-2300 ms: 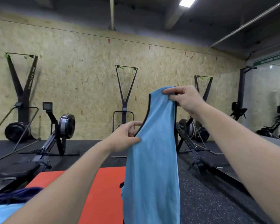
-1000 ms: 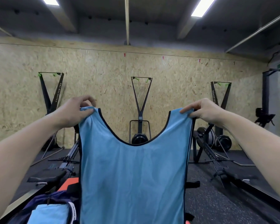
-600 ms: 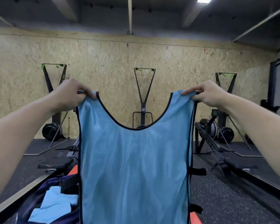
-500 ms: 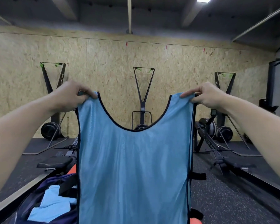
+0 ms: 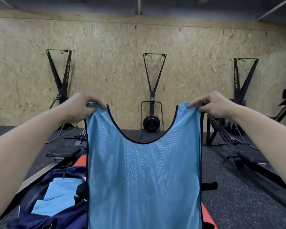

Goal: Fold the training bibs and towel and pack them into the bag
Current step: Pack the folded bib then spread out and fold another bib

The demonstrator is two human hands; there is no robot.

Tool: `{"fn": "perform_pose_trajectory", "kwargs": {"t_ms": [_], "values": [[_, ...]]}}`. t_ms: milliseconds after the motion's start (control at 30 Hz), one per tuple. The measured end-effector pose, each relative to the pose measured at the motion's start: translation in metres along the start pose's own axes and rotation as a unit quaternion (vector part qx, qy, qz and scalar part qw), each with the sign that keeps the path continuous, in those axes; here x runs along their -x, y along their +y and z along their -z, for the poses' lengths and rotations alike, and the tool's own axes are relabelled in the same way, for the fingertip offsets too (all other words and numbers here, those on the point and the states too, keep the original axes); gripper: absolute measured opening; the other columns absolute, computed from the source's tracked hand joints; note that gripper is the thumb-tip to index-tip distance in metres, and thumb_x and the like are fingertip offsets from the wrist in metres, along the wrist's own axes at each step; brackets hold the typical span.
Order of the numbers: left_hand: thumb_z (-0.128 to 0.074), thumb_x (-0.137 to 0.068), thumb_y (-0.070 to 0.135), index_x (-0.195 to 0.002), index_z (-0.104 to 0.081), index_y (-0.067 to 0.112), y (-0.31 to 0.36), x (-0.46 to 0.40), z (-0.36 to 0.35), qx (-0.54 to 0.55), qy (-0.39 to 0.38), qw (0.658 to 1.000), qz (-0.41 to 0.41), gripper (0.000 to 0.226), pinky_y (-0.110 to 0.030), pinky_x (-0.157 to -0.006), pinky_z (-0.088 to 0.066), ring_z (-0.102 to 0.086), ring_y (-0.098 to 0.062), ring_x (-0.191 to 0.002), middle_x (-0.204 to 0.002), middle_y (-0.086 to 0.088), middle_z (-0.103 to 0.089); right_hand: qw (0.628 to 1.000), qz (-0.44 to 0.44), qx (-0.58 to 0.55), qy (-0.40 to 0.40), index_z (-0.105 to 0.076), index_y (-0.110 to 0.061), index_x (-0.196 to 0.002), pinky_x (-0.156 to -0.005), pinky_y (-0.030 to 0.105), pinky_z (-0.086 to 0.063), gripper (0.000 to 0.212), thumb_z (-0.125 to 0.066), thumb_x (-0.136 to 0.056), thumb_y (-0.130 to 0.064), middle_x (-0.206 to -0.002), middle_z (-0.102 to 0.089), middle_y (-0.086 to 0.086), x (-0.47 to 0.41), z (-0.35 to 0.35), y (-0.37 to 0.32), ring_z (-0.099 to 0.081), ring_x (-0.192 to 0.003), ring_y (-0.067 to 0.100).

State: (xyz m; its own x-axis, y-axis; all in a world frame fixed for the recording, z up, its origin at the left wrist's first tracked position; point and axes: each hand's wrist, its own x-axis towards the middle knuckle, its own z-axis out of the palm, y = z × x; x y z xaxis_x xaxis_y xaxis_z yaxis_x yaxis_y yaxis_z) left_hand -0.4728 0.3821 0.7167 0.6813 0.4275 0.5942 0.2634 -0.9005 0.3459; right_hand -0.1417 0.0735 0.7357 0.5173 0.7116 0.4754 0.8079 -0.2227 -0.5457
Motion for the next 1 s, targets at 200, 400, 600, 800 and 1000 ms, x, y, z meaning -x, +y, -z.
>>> {"fn": "perform_pose_trajectory", "kwargs": {"t_ms": [200, 400, 600, 800, 1000], "values": [[-0.057, -0.096, 0.006, -0.095, -0.077, 0.036, -0.041, -0.03, -0.067, 0.009, -0.036, 0.999, 0.015, 0.036, -0.047, -0.09, -0.056, -0.067, -0.022, -0.097, -0.11, 0.004, -0.07, 0.999, -0.026, 0.014, -0.027, -0.081, -0.033, -0.093, -0.1, 0.054, -0.051, 0.043, -0.06, -0.092, 0.004, -0.117, -0.069, -0.003, -0.041, -0.056, 0.061, -0.058, -0.118, 0.044], [-0.055, -0.095, 0.007, -0.095, -0.074, 0.04, -0.106, -0.06, -0.157, -0.011, -0.107, 0.994, 0.03, 0.039, -0.05, -0.085, -0.056, -0.069, -0.032, -0.089, -0.101, 0.007, -0.073, 0.997, -0.05, 0.02, -0.056, -0.08, -0.031, -0.096, -0.081, 0.038, -0.058, 0.043, -0.06, -0.089, 0.006, -0.114, -0.072, 0.006, -0.081, -0.129, 0.133, -0.068, -0.088, 0.021], [-0.053, -0.093, 0.003, -0.095, -0.072, 0.044, -0.189, -0.079, -0.264, -0.007, -0.168, 0.984, 0.05, 0.045, -0.045, -0.089, -0.055, -0.07, -0.02, -0.096, -0.113, 0.013, -0.072, 0.988, -0.103, 0.046, -0.102, -0.081, -0.033, -0.093, -0.092, 0.035, -0.056, 0.047, -0.058, -0.084, 0.007, -0.106, -0.074, -0.004, -0.122, -0.226, 0.216, -0.068, -0.1, 0.018], [-0.048, -0.086, -0.01, -0.101, -0.077, 0.027, -0.273, -0.08, -0.383, -0.01, -0.219, 0.972, 0.085, 0.05, -0.032, -0.098, -0.048, -0.066, -0.017, -0.109, -0.11, 0.006, -0.074, 0.974, -0.121, 0.084, -0.174, -0.08, -0.026, -0.099, -0.068, 0.0, -0.039, 0.051, -0.052, -0.08, 0.013, -0.103, -0.075, -0.007, -0.157, -0.333, 0.298, -0.061, -0.085, -0.004], [-0.041, -0.084, -0.014, -0.116, -0.074, 0.014, -0.323, -0.13, -0.448, -0.024, -0.225, 0.969, 0.101, 0.053, -0.03, -0.102, -0.044, -0.061, -0.023, -0.12, -0.123, -0.003, -0.07, 0.97, -0.108, 0.149, -0.159, -0.08, -0.03, -0.096, -0.059, 0.001, -0.034, 0.056, -0.047, -0.079, 0.012, -0.104, -0.076, -0.003, -0.222, -0.394, 0.356, -0.052, -0.067, -0.001]]}}
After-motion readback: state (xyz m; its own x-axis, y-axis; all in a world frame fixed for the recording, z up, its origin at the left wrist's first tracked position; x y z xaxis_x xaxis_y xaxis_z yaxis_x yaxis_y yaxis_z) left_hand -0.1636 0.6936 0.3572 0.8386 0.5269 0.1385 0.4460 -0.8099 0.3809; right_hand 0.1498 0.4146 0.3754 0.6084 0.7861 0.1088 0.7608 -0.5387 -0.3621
